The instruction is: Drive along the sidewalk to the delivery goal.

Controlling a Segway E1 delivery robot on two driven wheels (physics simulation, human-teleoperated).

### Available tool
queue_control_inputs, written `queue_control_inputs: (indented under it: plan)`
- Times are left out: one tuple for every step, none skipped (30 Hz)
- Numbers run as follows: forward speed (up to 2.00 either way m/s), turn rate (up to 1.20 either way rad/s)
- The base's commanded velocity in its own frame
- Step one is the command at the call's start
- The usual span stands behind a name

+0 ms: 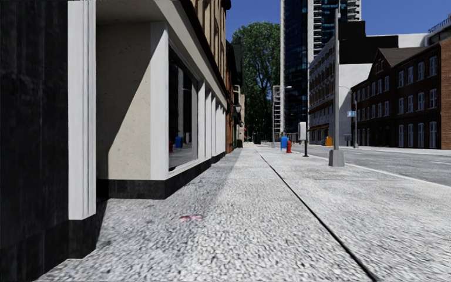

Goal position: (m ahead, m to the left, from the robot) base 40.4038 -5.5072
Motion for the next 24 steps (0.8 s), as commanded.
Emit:
queue_control_inputs:
  plan:
    - [2.00,0.00]
    - [2.00,0.00]
    - [2.00,0.00]
    - [2.00,0.00]
    - [2.00,0.00]
    - [2.00,0.00]
    - [2.00,0.00]
    - [2.00,0.00]
    - [2.00,0.00]
    - [2.00,0.00]
    - [2.00,0.00]
    - [2.00,0.00]
    - [2.00,0.00]
    - [2.00,0.00]
    - [2.00,0.00]
    - [2.00,0.00]
    - [2.00,0.00]
    - [2.00,0.00]
    - [2.00,0.00]
    - [2.00,0.00]
    - [2.00,0.00]
    - [2.00,0.00]
    - [2.00,0.00]
    - [2.00,0.00]
